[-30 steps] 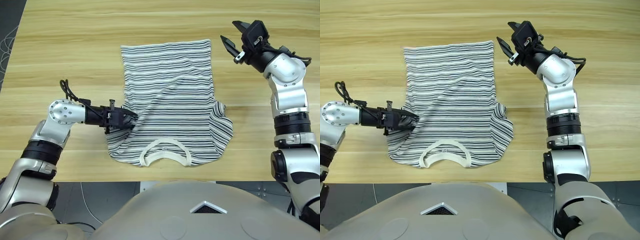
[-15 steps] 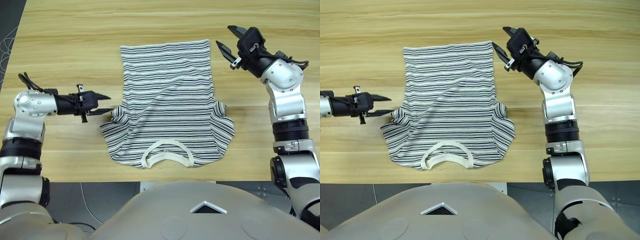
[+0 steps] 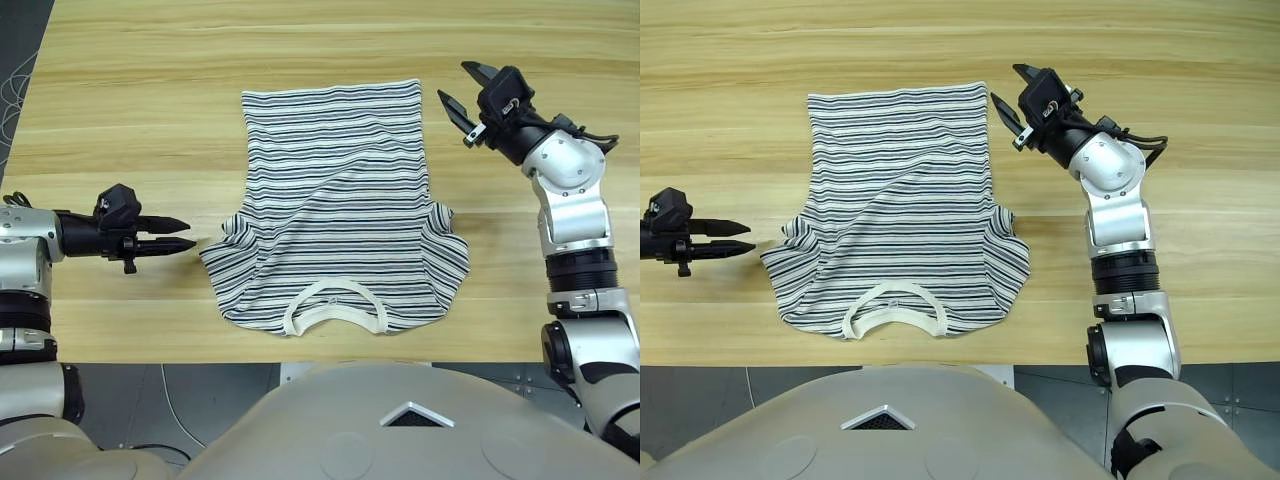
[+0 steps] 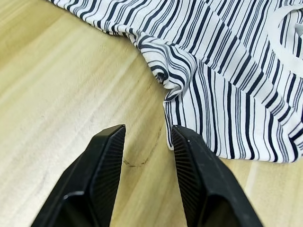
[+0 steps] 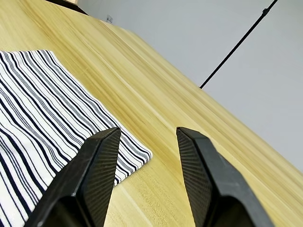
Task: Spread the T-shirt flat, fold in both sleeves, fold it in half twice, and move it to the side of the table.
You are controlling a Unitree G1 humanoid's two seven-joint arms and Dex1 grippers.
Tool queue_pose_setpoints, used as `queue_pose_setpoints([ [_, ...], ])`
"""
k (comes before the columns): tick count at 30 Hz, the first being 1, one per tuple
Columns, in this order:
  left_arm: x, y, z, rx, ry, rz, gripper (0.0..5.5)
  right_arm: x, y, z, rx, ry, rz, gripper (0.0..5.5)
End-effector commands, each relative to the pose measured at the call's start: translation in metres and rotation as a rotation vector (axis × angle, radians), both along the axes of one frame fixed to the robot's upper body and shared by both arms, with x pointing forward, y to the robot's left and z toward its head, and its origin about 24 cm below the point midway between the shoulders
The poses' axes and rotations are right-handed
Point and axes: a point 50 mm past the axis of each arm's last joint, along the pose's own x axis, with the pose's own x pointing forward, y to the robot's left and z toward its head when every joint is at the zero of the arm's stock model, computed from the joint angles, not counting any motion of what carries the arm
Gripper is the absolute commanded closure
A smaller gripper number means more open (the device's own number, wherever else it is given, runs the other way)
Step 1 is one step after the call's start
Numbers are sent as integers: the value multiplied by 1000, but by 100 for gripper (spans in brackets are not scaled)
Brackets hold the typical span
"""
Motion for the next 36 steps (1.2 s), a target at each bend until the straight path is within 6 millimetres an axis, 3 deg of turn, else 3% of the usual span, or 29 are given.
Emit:
queue_pose_setpoints([
  [1,-3,-5,-6,-22,52,-10,367,-1,-3,1,-29,4,-3,332],
  [12,-10,-18,-18,-104,134,-3,367,-2,-6,-2,-42,19,-4,332],
  [23,-20,-22,-45,-51,220,6,367,-2,-3,-2,-47,18,7,332],
  [32,-19,-21,-45,-54,194,-15,527,-3,-1,-5,-45,21,14,329],
  [36,-15,-23,-39,-91,150,-33,536,-5,0,-6,-44,21,13,329],
])
